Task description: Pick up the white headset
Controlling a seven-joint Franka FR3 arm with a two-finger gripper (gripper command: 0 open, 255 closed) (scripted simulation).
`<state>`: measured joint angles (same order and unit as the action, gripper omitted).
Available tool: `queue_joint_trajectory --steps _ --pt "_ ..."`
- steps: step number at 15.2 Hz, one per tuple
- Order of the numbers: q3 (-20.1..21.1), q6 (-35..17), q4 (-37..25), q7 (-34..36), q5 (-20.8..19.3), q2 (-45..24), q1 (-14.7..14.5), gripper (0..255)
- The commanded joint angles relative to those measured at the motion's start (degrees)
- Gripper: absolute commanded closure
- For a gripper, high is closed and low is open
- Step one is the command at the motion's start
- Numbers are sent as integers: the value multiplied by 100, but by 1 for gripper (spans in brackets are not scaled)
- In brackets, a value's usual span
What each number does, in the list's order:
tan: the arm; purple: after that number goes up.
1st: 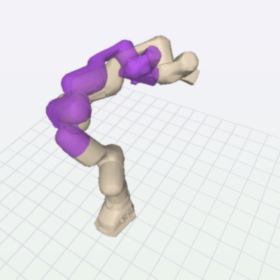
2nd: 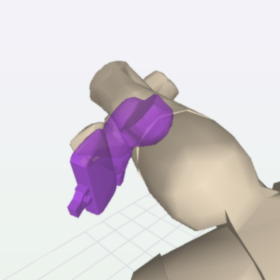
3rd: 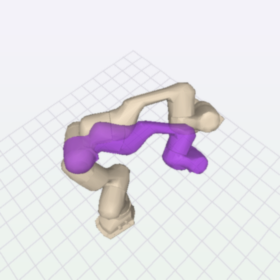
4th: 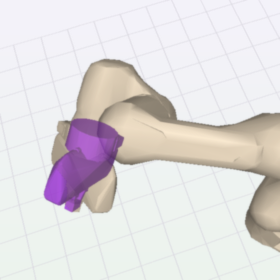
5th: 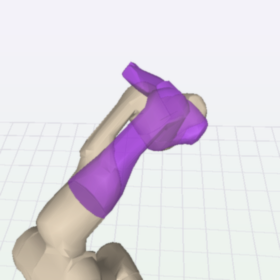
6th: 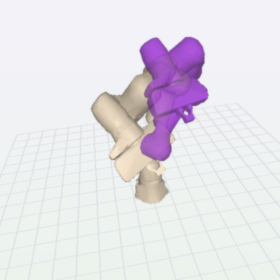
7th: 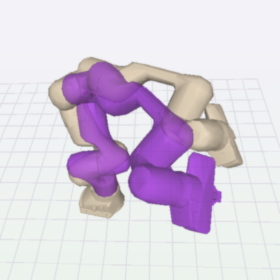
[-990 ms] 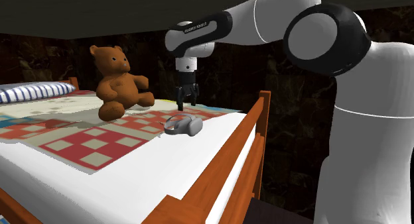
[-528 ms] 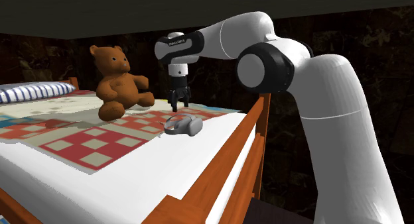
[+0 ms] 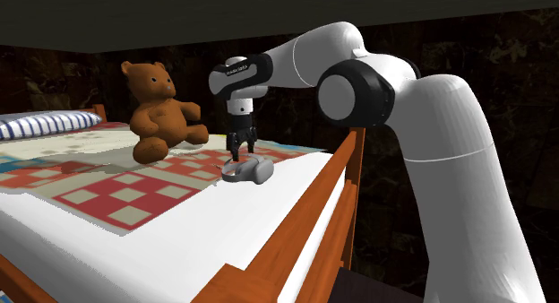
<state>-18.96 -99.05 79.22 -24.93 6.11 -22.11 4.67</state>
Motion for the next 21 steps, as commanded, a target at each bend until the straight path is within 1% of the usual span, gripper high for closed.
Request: queue_joint_trajectory --steps 1,10,21 --pt "0 -43 46 -2 -1 6 -2 255" --pt "-1 -27 26 -4 0 2 0 255" --pt "-13 900 -1047 -4 39 -144 105 255"
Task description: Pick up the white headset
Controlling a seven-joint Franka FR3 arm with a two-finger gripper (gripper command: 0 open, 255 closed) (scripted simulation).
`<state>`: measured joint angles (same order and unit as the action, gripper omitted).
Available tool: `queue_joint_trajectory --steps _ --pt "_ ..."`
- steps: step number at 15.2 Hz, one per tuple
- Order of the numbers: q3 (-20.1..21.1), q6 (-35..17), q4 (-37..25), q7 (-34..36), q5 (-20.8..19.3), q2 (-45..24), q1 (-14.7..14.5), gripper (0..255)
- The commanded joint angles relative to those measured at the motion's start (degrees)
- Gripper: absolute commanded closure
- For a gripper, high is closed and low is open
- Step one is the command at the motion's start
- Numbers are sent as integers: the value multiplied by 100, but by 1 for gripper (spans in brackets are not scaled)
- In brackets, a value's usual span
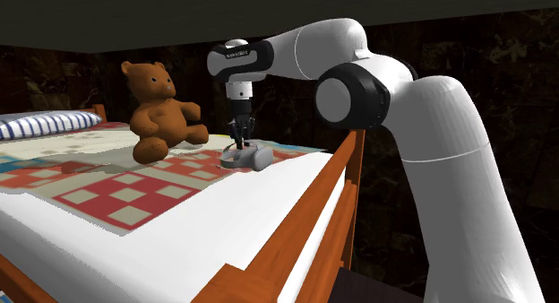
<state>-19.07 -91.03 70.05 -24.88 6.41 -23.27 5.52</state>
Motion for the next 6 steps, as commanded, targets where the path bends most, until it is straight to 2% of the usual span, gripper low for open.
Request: queue_joint_trajectory --steps 1,4,6 --pt "-3 191 -249 -10 17 -56 35 255" --pt "-2 482 -639 -14 48 -156 87 255" --pt "-2 497 -659 -14 50 -161 90 255"
